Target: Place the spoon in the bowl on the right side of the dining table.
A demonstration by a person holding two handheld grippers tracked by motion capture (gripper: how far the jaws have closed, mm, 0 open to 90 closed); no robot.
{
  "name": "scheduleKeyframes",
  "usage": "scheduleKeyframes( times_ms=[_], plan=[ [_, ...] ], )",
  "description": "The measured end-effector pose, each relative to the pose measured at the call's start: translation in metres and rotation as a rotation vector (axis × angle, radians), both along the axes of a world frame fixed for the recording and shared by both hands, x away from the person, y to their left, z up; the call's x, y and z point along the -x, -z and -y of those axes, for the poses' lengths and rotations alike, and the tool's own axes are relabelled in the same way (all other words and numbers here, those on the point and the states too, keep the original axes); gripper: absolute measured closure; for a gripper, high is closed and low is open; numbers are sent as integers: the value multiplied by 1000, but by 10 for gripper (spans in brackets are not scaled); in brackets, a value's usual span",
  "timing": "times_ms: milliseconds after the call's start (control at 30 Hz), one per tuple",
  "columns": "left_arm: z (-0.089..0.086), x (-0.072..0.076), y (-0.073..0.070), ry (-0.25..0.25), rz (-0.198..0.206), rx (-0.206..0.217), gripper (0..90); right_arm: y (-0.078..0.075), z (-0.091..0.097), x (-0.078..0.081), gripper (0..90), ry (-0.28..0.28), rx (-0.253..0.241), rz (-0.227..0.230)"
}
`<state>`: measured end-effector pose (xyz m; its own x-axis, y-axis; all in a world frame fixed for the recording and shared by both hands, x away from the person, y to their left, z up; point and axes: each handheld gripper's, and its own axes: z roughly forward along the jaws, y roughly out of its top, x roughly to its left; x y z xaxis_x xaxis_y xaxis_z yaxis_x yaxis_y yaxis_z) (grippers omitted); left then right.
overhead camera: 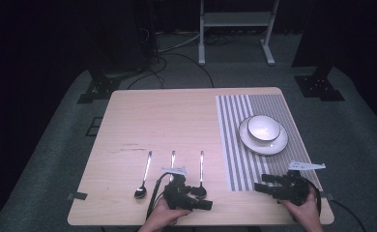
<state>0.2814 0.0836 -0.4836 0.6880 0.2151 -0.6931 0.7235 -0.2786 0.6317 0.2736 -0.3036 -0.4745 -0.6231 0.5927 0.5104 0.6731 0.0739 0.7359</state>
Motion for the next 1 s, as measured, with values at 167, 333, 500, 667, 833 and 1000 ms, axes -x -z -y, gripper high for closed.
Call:
scheduleKeyframes(
  times_ms=[167, 333, 500, 667, 833, 1000],
  plan=[
    [1, 0, 9, -13, -25, -37, 56, -1, 0, 0, 269, 1, -2, 5],
    [-1, 0, 7, -26, -15, -43, 57, -3, -1, 0, 269, -5, -4, 11],
    [-4, -1, 8, -32, -18, -44, 58, -7, -6, -4, 269, -17, -1, 13],
    [-5, 0, 8, -41, -15, -42, 58, -8, -13, -10, 269, -32, 11, 7],
    [-6, 0, 8, -38, -11, -45, 61, -9, -19, -14, 269, -47, 19, 4],
    [-6, 0, 9, -42, -10, -40, 61, -9, -24, -18, 269, -58, 21, 0]
  ],
)
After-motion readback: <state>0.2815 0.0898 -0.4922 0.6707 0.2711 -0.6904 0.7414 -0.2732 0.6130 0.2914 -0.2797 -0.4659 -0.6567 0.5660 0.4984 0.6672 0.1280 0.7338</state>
